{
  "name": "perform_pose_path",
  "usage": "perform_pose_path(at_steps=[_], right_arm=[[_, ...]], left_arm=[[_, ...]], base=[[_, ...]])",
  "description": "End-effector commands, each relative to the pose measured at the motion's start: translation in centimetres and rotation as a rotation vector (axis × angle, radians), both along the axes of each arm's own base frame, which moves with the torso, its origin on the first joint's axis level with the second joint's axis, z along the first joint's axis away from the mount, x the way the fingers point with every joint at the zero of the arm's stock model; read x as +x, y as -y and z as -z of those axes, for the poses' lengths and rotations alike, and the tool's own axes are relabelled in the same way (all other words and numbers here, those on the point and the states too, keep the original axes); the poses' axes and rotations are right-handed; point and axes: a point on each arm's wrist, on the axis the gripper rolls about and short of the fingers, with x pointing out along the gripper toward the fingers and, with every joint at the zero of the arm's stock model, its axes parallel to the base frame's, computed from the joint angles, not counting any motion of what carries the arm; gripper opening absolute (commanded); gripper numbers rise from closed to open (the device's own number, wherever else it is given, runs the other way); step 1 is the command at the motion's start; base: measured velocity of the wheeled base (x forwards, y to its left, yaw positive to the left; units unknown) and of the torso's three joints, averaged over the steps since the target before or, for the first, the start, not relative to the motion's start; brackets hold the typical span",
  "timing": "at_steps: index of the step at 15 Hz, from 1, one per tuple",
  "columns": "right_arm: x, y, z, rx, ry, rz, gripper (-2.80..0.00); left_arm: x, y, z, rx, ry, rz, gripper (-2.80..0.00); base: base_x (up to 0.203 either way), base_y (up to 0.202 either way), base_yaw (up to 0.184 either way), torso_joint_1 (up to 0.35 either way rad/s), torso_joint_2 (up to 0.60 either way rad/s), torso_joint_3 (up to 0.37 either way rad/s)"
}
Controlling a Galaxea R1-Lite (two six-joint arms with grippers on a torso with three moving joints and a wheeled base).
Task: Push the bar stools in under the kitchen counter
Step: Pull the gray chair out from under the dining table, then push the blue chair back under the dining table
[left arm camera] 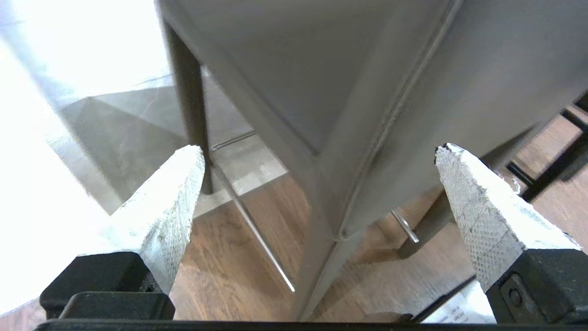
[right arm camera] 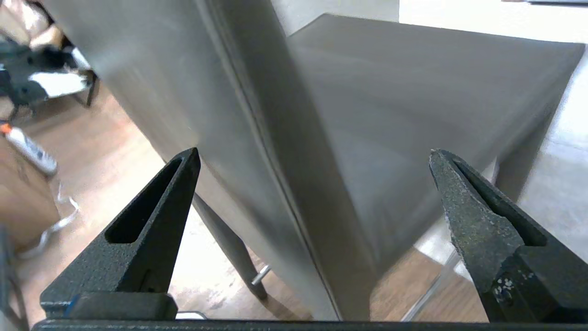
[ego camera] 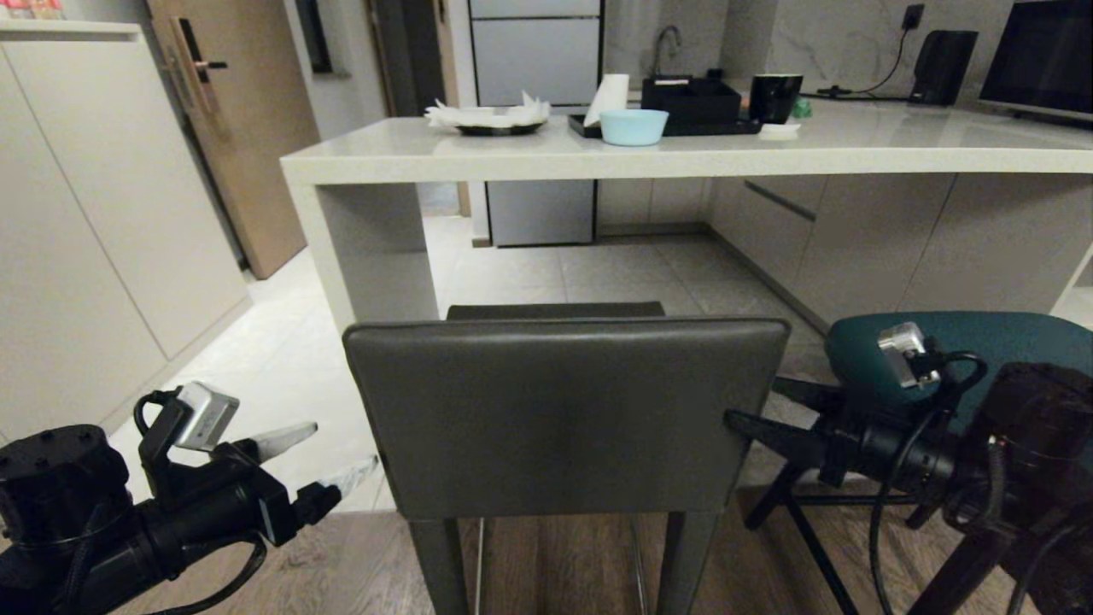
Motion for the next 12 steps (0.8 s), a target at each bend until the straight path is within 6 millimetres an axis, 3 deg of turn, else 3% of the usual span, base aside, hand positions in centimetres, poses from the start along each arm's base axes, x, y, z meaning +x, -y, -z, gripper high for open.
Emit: perform_pose_path(at_steps=[1,6,9,12], right_arm=[[-2.4,2.1,-1.1,0.008,0.02,0.009,0.0],[-6.0,4.5,-1.5,0.015,0.015,0.118,0.0],[-5.6,5.3,-2.9,0.041,0.075,0.481,0.0],[-5.4,6.1,-5.7,0.015,0.237,0.849,0.0]], left_arm=[[-1.2,-0.4,-0.9,-0.022,0.024,-0.017,0.0],[-3.8,-1.4,-1.8,-0.076,0.029,-0.103,0.0],[-3.3,-2.6,-2.6,-0.059,0.078,-0.346,0.0],[-1.9,-3.3,-5.0,-0.06,0.217,-0.669,0.0]], base=[[0.0,0.0,0.0,0.0,0.0,0.0],[0.0,0.0,0.0,0.0,0.0,0.0],[0.0,0.0,0.0,0.0,0.0,0.0],[0.0,0.0,0.0,0.0,0.0,0.0]])
